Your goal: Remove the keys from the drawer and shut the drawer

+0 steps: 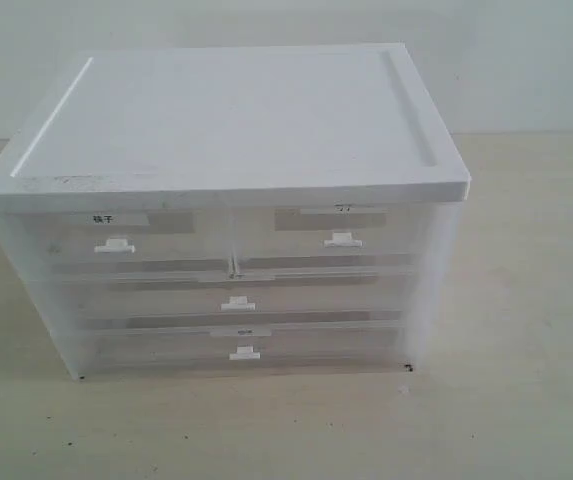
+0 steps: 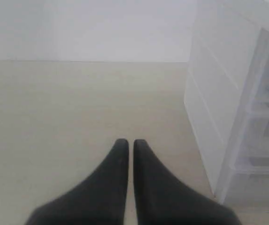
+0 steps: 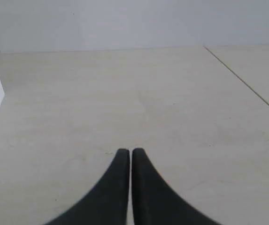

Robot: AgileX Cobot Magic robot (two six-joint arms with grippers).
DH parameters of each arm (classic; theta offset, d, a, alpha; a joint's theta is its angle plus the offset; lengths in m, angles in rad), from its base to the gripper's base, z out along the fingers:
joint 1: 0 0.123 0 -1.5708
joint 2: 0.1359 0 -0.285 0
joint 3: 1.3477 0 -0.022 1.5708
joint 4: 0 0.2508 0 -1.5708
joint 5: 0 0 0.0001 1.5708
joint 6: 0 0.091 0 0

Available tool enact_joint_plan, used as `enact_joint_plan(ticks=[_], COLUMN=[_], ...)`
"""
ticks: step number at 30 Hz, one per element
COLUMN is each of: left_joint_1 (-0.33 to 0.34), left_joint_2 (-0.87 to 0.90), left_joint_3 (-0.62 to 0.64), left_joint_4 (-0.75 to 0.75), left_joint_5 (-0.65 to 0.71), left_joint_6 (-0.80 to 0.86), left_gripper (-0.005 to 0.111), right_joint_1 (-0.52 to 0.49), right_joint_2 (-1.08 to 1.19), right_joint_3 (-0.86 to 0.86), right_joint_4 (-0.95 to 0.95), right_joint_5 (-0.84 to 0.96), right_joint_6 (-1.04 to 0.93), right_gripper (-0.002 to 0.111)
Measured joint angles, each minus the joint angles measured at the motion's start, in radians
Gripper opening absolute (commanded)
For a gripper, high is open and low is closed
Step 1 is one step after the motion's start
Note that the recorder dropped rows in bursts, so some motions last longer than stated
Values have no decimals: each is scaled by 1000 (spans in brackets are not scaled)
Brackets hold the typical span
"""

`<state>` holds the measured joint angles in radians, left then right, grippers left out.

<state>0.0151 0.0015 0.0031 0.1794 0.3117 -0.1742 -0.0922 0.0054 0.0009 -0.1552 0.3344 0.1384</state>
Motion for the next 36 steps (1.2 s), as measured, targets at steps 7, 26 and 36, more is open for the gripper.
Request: enact_joint_plan(ticks=[7,26,36], left_joint_1=[0,0,0], left_joint_2=[0,0,0], left_joint_3=[0,0,0], left_joint_4=[0,-45,103], left_joint_5=[-6,-591,-663], left_joint_6=[0,-181,-644], left_gripper=[5,5,5], right_joint_1=[0,0,0], right_joint_2=[0,-1,-2], right_joint_3=[0,0,-1], right_joint_4=[0,-2,-10], right_joint_5=[0,-547,-841], right_joint_6=[0,19,470], right_gripper=[0,0,0])
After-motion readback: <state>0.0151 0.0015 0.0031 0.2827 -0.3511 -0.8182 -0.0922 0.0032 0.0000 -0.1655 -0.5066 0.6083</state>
